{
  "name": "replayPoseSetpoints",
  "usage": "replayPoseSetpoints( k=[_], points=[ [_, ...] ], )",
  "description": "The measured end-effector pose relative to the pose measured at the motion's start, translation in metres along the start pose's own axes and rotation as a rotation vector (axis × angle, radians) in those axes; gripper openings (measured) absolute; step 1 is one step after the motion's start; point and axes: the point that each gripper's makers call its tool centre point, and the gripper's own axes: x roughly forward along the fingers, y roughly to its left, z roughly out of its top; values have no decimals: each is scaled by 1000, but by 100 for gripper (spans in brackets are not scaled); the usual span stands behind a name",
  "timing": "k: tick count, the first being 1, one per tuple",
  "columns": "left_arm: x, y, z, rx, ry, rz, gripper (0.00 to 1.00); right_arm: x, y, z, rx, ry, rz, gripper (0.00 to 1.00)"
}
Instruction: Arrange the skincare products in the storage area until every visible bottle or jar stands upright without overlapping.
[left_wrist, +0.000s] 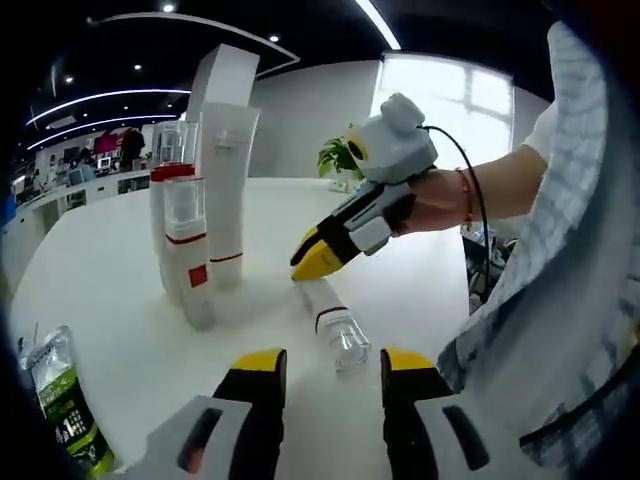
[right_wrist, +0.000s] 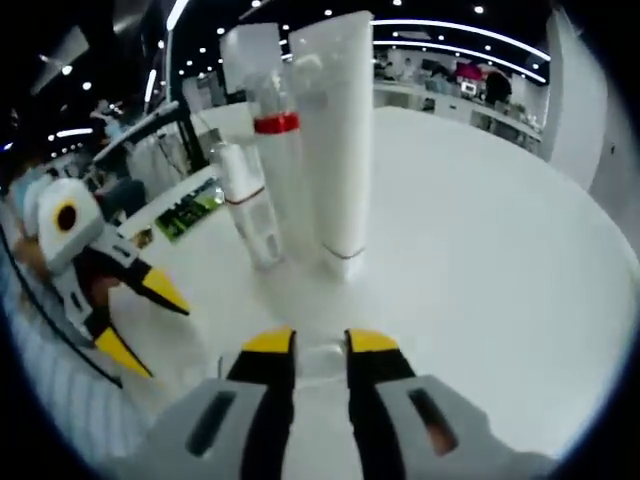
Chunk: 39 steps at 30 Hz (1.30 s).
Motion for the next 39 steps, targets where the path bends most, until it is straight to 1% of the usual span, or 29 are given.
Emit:
replayPoseSetpoints(
  k=[3,8,11,12,13,14,15,16,18,19,21,22,24,25,26,27,28,30,32,34,37,39],
  points=[
    [3,0,-3,-2,7,9,41,-6,4,-5,2,-6,-7,17],
    [14,0,-10,32,41,33,41,-13,9,-15,8,-16,-30,17],
    [22,3,-15,42,54,42,41,-13,15,-20,-5,-17,-21,17],
    [25,6,-14,47,58,43,41,-14,14,-20,-23,-17,-38,17],
    [26,8,-14,53,59,46,41,-16,11,-17,-38,-30,-61,17],
    [28,9,-12,63,55,47,41,-19,8,-10,-59,-60,-82,17],
    [29,12,-10,66,57,46,41,-24,10,-3,-61,-87,-79,17],
    [30,15,-10,63,61,50,41,-28,16,1,-71,-91,-64,17],
    [30,18,-9,68,56,60,41,-29,33,2,-139,-73,8,17],
    [30,19,-9,66,57,66,41,-28,49,-3,-191,-43,66,18],
    [30,21,-8,50,51,75,41,-26,61,-8,-206,-21,103,19],
    [30,21,-7,42,49,76,41,-24,66,-10,-187,-12,119,20],
    [31,21,-8,38,48,82,41,-19,70,-14,-119,9,135,22],
    [31,21,-8,38,48,83,41,-16,68,-17,-113,29,127,22],
    [31,21,-8,39,49,83,41,-15,68,-18,-113,32,126,22],
    [31,21,-9,38,52,84,41,-14,69,-13,-134,4,131,22],
    [31,21,-9,37,52,83,41,-13,68,-14,-121,18,128,22],
    [31,20,-9,30,52,84,42,-15,67,-12,-124,33,125,22],
    [31,20,-9,28,53,85,43,-18,62,-7,-121,12,109,22],
    [30,19,-10,27,53,86,43,-19,58,-6,-116,15,104,22],
    [27,20,-12,28,48,93,43,-16,62,-15,-116,57,121,24],
    [23,23,-13,19,46,102,43,-13,68,-22,-135,89,135,25]
  ],
)
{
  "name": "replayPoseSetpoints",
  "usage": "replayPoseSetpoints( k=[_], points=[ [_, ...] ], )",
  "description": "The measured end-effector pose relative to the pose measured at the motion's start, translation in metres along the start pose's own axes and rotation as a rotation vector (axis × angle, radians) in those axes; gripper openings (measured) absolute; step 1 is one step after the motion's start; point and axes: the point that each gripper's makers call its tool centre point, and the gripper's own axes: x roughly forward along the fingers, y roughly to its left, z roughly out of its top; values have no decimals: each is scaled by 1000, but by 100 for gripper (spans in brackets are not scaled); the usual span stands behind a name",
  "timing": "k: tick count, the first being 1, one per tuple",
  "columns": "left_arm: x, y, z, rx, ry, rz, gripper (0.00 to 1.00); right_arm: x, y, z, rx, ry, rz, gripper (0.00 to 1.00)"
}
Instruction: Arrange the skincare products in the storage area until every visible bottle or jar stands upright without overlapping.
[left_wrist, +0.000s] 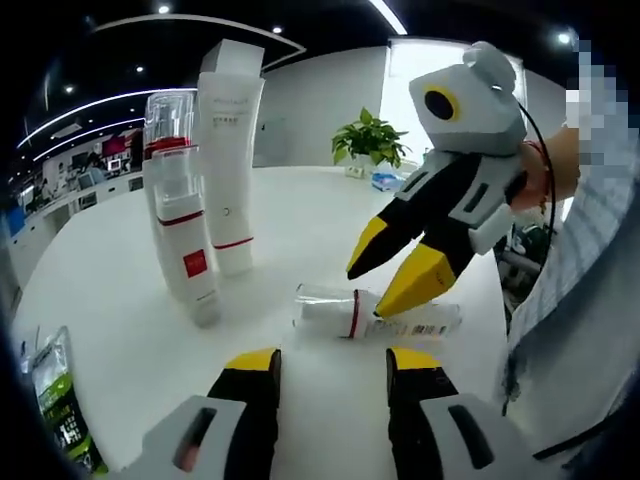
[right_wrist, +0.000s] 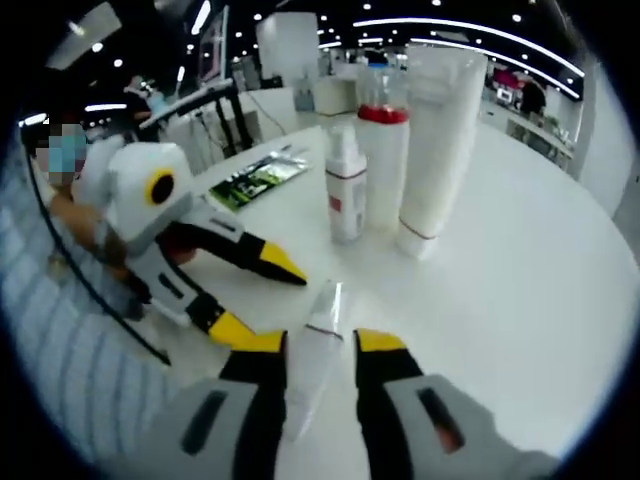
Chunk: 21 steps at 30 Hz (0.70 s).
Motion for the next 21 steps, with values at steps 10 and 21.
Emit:
replayPoseSetpoints(
  k=[10,21],
  points=[
    [-15,0,-6,13,-9,-6,43,9,21,-5,-269,41,88,18],
    [-28,-12,-19,73,17,-56,25,14,50,-6,-580,97,261,19]
  ],
)
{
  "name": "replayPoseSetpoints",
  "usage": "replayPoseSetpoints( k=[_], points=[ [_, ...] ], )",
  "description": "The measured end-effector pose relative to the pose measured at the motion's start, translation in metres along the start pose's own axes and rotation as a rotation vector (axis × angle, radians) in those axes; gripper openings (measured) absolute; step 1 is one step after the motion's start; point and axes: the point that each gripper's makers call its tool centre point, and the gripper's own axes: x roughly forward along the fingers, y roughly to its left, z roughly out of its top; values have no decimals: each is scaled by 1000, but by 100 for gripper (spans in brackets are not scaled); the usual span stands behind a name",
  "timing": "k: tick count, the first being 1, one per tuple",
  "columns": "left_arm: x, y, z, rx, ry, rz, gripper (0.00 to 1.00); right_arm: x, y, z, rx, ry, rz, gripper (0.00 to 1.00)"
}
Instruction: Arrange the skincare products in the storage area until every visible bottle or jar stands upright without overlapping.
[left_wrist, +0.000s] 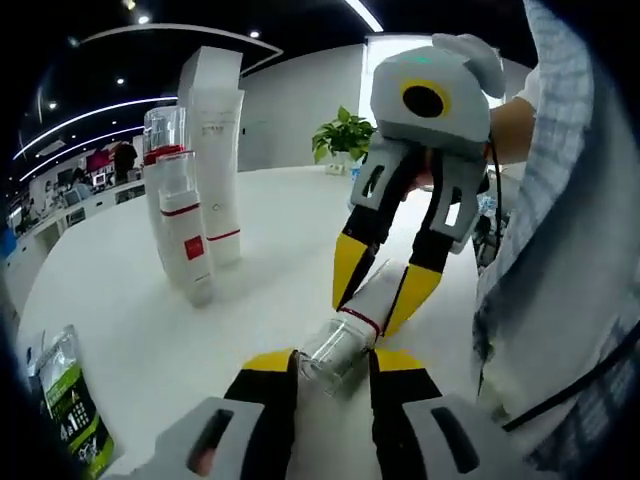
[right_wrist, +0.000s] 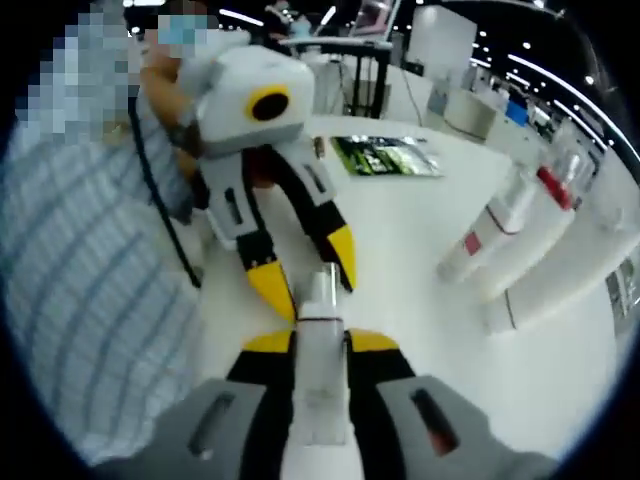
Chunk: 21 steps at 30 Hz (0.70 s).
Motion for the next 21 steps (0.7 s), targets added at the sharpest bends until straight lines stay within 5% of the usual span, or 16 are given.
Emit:
replayPoseSetpoints(
  k=[9,21],
  points=[
    [-21,13,1,-284,-21,53,18,-2,-25,19,-67,-73,-221,21],
    [-47,31,20,-569,-94,80,18,11,-38,28,-198,-86,-358,28]
  ],
)
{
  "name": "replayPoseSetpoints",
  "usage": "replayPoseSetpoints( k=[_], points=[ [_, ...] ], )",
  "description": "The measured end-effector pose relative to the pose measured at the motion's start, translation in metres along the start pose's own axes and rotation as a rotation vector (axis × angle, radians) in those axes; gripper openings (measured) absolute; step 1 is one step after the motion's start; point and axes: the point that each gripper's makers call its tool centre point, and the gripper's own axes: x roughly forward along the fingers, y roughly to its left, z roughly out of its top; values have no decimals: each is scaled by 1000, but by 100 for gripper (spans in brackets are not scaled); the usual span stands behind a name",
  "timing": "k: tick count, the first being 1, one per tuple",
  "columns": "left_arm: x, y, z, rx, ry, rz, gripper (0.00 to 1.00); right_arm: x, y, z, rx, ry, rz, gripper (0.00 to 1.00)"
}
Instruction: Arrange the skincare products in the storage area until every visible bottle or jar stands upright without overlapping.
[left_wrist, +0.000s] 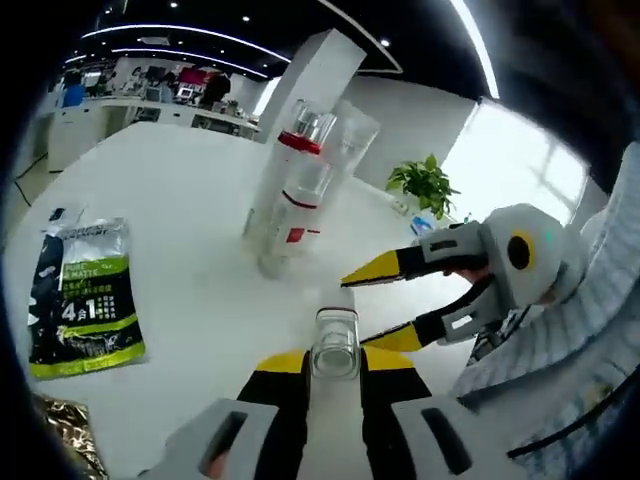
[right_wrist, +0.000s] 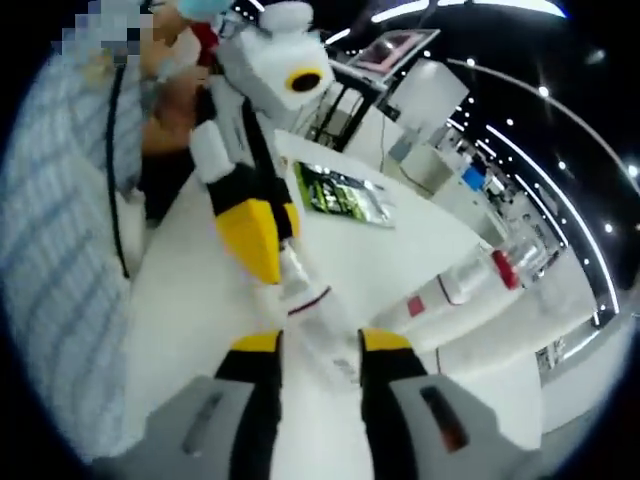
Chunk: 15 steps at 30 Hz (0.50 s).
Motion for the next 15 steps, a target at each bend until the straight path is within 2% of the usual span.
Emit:
replayPoseSetpoints(
  k=[2,6,8,11,15],
  points=[
    [-4,-1,4,-14,-11,-5,18,5,-7,-2,-5,12,-45,26],
    [-9,-8,13,-44,-52,-27,18,11,-9,-4,13,19,-56,23],
    [-11,-9,19,-21,-73,-14,18,11,-9,-2,15,7,-59,22],
    [-15,-13,28,16,-120,-21,19,9,-5,5,119,-48,-18,22],
    [-20,-21,39,47,-159,-44,21,7,1,11,197,-95,28,21]
  ],
)
